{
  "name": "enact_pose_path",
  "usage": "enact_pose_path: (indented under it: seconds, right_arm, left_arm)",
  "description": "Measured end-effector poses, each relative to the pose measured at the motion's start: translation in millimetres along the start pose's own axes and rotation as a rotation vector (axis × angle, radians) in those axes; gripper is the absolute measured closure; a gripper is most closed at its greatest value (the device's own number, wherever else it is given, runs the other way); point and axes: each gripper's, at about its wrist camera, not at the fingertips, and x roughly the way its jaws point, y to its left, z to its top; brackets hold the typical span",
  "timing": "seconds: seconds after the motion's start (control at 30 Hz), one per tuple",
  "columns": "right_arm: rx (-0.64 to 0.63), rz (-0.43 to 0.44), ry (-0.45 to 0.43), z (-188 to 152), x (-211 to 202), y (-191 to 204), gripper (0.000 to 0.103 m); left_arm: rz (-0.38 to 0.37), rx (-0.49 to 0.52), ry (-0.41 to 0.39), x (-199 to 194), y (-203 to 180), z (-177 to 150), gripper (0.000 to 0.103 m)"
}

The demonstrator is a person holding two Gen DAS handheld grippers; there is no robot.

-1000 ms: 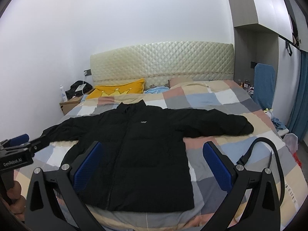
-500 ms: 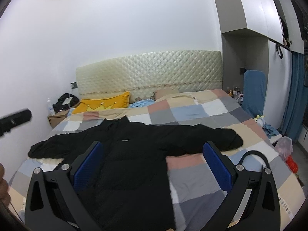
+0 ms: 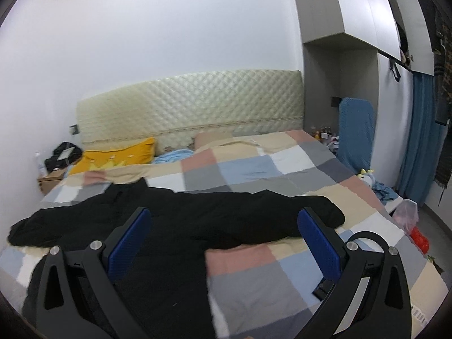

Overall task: Fold large clothes
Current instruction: 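Move the right tool to the nearest jacket sleeve cuff and grasp it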

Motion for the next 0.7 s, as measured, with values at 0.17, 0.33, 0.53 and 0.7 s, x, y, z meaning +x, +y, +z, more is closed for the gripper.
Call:
enact_pose_path:
  seconds: [0.17,0.33,0.53,0.7]
  right_arm:
    - [0.070,-0.008,-0.026,-3,54,-16,0.000]
    - [0.114,-0.022,-0.066,-1,92,-26,0.000]
    - [0.126,-0.184,-0.065,-12,145,-44,0.000]
    - [0.172,-0.212,0.017,-38,184,-76,0.000]
  left_arm:
    - [0.049,0.042,0.032,37,13,-21,0.000]
    - [0.097,0.032,0.037,59,35,-42,0.000]
    - [0.133,-0.029,0.066,90,77,-74,0.000]
    - [0.186,-0.061,0.117,113,110,-93,0.000]
